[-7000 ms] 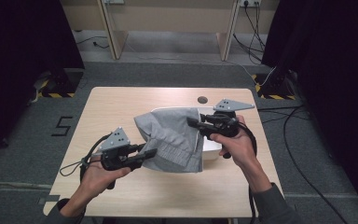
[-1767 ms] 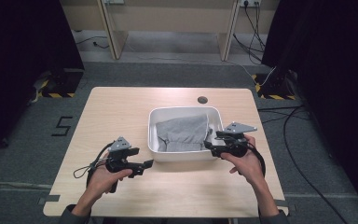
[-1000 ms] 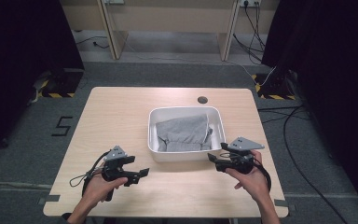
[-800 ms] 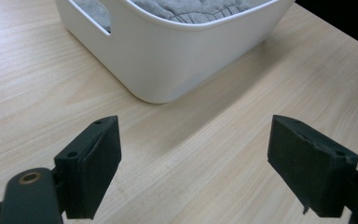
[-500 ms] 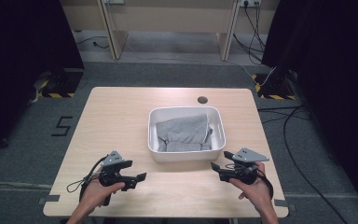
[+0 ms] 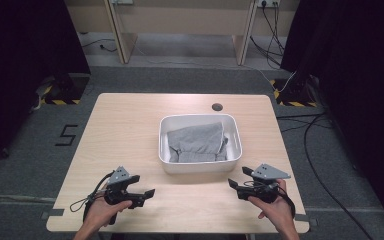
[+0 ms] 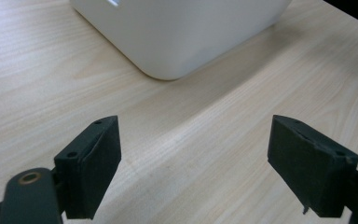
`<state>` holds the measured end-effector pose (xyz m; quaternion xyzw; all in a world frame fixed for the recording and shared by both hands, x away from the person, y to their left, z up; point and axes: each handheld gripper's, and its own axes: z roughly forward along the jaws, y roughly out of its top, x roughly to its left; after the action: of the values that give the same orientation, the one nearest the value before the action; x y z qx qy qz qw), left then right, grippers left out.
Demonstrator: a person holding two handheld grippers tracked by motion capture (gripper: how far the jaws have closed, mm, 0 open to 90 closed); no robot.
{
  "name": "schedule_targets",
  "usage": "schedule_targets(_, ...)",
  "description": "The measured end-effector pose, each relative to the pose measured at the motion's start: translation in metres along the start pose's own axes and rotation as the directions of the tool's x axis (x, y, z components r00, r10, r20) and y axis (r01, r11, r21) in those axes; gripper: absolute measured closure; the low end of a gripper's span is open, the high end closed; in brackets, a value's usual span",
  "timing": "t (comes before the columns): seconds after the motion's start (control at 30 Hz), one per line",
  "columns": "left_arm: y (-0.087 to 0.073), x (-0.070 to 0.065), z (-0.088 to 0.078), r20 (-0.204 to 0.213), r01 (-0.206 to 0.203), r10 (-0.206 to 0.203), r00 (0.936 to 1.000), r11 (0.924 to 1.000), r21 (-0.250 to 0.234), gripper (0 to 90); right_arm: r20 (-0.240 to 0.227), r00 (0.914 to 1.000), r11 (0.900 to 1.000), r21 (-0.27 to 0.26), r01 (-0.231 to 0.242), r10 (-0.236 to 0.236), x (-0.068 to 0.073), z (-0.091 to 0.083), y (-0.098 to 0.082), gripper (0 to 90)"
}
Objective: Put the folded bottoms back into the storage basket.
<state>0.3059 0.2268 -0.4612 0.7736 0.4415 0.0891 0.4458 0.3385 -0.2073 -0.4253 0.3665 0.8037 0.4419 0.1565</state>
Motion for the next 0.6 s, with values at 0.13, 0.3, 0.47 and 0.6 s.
schedule_targets(0.13, -0.009, 0.0, 0.003, 0.003, 0.001, -0.001, 1.0, 0.9999, 0.016, 16.9, 0.008, 0.9999, 1.0, 0.003, -0.007, 0.007, 0.002, -0.001, -0.007, 29.0)
schedule_targets(0.3, -0.018, 0.002, 0.002, -0.005, 0.009, -0.009, 0.9999, 0.9994, 0.033, 16.7, 0.007, 0.9997, 1.0, 0.014, -0.022, 0.022, 0.005, 0.001, -0.019, 27.2)
schedule_targets(0.47, -0.027, 0.007, -0.002, -0.018, 0.023, -0.022, 0.9996, 0.999, 0.037, 16.7, 0.019, 0.9997, 0.999, 0.049, -0.019, 0.018, 0.007, 0.004, -0.031, 26.3)
schedule_targets(0.6, -0.032, 0.01, -0.005, -0.032, 0.029, -0.027, 0.9991, 0.9989, 0.038, 16.7, 0.025, 0.9997, 0.997, 0.073, -0.002, 0.0, 0.008, 0.006, -0.039, 26.4)
